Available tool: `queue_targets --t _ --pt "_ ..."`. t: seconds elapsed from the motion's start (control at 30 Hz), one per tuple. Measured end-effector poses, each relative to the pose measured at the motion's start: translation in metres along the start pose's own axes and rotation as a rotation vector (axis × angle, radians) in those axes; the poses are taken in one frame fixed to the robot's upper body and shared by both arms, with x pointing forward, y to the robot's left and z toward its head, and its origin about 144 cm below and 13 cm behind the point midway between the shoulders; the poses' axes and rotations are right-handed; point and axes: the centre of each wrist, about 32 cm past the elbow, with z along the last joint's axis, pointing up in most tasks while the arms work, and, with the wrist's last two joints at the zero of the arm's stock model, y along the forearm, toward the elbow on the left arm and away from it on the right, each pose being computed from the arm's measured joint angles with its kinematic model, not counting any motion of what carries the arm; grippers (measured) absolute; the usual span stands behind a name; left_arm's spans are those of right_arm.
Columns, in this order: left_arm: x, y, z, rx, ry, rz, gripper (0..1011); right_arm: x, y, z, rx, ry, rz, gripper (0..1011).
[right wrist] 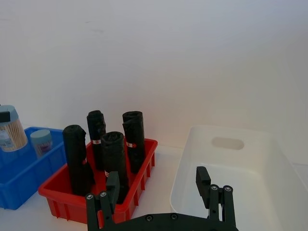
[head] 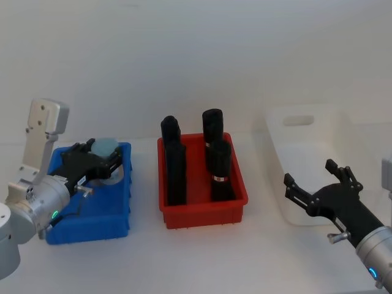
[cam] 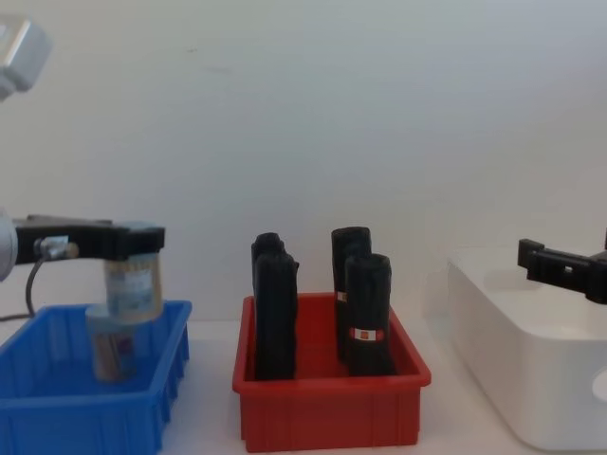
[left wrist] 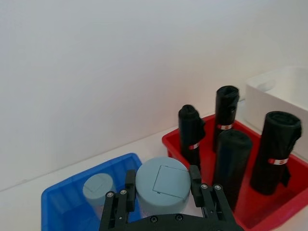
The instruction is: Pick the cotton swabs from the blue box and place them into the white box.
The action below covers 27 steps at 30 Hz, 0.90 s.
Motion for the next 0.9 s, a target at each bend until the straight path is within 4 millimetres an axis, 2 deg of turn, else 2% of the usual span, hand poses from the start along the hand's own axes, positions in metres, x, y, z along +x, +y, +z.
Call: queue_targets --t 0.47,0.9 --pt "-0.012 0.006 0.034 -0.025 -0.021 -0.18 663 0.0 0.0 0.0 0.0 0.0 0.0 1001" --pt "-0.022 0.003 0.05 -0.031 -0.015 -0.363 663 0.0 0.0 0.0 0.0 0.0 0.0 1001"
